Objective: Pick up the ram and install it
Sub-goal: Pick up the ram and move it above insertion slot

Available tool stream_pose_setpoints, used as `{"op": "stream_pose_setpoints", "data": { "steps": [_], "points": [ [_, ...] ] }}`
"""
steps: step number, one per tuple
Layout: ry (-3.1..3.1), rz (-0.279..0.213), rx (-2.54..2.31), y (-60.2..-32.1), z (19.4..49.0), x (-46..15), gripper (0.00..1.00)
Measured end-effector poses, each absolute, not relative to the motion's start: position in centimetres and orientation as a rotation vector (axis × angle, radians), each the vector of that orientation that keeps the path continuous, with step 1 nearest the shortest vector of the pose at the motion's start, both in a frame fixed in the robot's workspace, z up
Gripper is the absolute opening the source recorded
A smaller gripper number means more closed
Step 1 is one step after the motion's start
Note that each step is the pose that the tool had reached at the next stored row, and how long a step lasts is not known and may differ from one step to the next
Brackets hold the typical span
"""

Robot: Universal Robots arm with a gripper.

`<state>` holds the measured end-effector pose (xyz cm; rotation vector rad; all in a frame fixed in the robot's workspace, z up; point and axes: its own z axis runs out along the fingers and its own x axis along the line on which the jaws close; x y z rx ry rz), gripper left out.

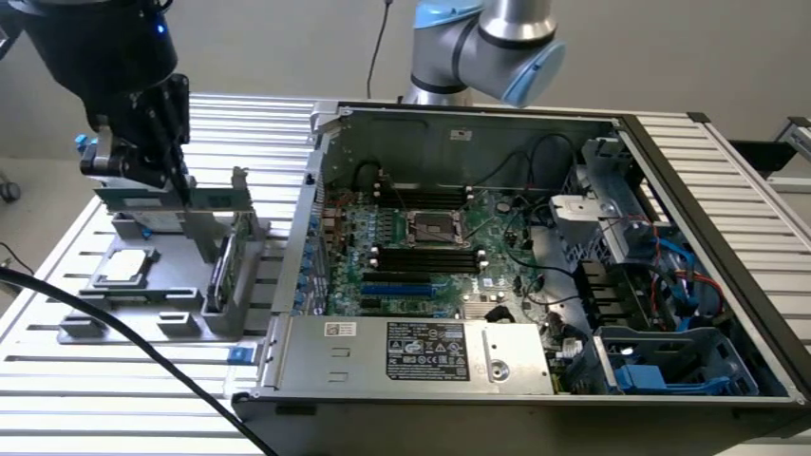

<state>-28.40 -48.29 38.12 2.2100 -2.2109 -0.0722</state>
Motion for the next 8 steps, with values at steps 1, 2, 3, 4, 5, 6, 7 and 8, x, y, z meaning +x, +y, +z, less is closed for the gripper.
{"op": "stream_pose_setpoints", "data": {
  "steps": [1,2,3,4,5,6,7,8],
  "points": [
    [-2.211,-0.072,2.210,-48.2,38.2,-28.1,0.14],
    [-2.211,-0.072,2.210,-48.0,38.2,-27.8,0.14],
    [-2.211,-0.072,2.210,-47.9,38.3,-27.5,0.14],
    [-2.211,-0.072,2.210,-47.8,38.3,-27.2,0.14],
    [-2.211,-0.072,2.210,-47.7,38.4,-26.8,0.14],
    [-2.211,-0.072,2.210,-47.6,38.4,-26.5,0.14],
    [-2.211,-0.072,2.210,-47.4,38.5,-26.2,0.14],
    [-2.211,-0.072,2.210,-47.3,38.5,-25.9,0.14]
  ]
}}
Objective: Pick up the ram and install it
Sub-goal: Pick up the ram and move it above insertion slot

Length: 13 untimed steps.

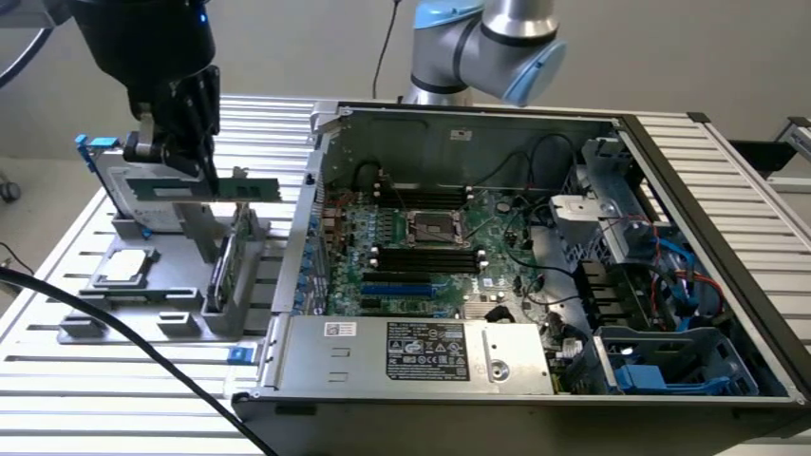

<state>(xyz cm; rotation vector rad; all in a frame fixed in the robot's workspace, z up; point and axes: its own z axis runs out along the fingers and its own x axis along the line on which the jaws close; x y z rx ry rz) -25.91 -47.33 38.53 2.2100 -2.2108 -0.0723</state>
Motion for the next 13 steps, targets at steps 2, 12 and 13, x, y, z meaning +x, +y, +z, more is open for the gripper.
{"op": "stream_pose_setpoints", "data": {
  "steps": [2,12,13],
  "points": [
    [-2.211,-0.072,2.210,-47.1,38.6,-25.3,0.14],
    [-2.211,-0.072,2.210,-46.0,39.0,-21.9,0.14],
    [-2.211,-0.072,2.210,-46.0,39.0,-21.5,0.14]
  ]
}}
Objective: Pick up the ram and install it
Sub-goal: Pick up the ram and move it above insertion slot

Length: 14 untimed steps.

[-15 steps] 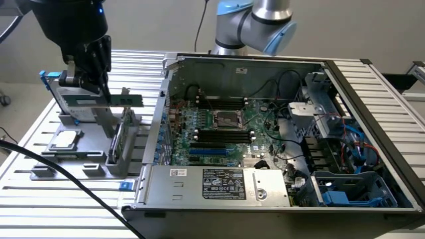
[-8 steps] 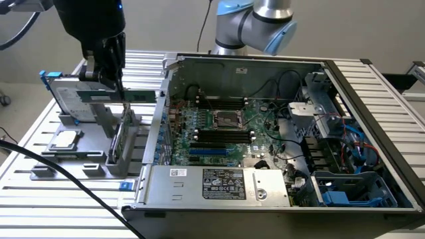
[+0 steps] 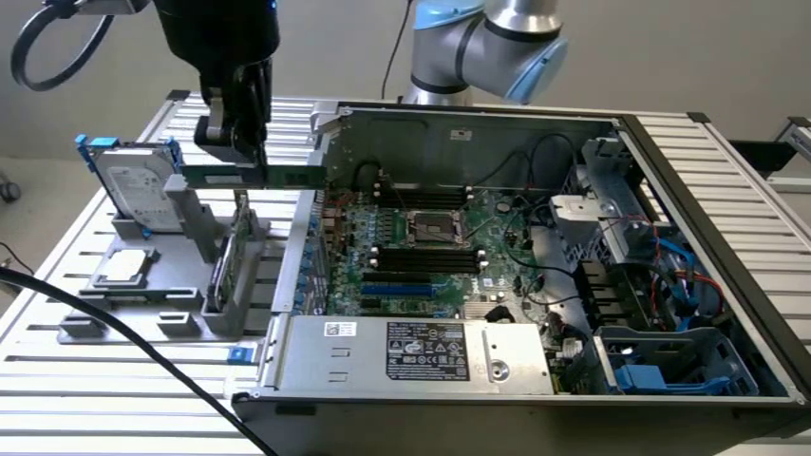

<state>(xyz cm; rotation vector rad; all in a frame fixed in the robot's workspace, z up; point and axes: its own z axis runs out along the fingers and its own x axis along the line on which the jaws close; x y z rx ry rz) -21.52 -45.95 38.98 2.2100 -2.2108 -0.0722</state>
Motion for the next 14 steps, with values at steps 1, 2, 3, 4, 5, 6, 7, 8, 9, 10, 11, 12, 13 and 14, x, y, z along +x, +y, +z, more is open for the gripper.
{"op": "stream_pose_setpoints", "data": {
  "steps": [1,2,3,4,5,6,7,8,9,10,11,12,13,14],
  "points": [
    [-2.211,-0.072,2.210,-45.9,39.0,-21.1,0.14],
    [-2.211,-0.072,2.210,-45.8,39.0,-20.7,0.14],
    [-2.211,-0.072,2.210,-45.7,39.0,-20.3,0.14],
    [-2.211,-0.072,2.210,-45.7,39.0,-19.9,0.14],
    [-2.211,-0.072,2.210,-45.6,39.0,-19.4,0.14],
    [-2.211,-0.072,2.210,-45.5,39.0,-18.9,0.14],
    [-2.211,-0.072,2.210,-45.5,39.0,-18.5,0.14],
    [-2.211,-0.072,2.210,-45.4,39.1,-18.0,0.14],
    [-2.211,-0.072,2.210,-45.4,39.1,-17.6,0.14],
    [-2.211,-0.072,2.210,-45.4,39.1,-17.1,0.14],
    [-2.211,-0.072,2.210,-45.3,39.1,-16.7,0.14],
    [-2.211,-0.072,2.210,-45.3,39.0,-16.2,0.14],
    [-2.211,-0.072,2.210,-45.2,39.0,-15.8,0.14],
    [-2.211,-0.072,2.210,-45.2,39.0,-15.3,0.14]
  ]
}}
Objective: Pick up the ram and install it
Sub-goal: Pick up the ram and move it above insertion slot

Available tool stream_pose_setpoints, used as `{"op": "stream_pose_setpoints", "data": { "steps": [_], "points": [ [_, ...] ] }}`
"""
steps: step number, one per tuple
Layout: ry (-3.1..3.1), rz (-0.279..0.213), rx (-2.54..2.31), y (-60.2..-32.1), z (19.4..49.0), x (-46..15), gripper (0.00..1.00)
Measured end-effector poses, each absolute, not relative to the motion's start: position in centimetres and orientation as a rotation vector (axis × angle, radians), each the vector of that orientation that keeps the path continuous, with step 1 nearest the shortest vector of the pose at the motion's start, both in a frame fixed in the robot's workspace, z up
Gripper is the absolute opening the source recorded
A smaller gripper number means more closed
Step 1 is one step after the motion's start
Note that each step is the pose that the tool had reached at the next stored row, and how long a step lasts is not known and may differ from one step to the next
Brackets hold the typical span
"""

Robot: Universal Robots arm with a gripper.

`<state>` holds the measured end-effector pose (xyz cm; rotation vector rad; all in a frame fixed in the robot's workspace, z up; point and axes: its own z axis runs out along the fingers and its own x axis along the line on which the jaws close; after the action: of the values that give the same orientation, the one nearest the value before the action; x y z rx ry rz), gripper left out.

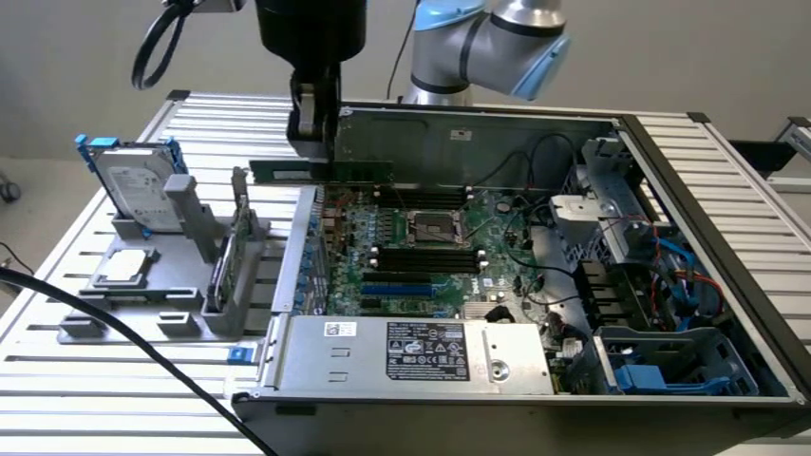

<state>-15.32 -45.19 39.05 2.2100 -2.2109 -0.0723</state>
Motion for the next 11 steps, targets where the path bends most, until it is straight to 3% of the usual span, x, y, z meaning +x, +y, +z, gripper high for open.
{"op": "stream_pose_setpoints", "data": {
  "steps": [11],
  "points": [
    [-2.211,-0.072,2.210,-44.6,39.0,-10.3,0.14]
  ]
}}
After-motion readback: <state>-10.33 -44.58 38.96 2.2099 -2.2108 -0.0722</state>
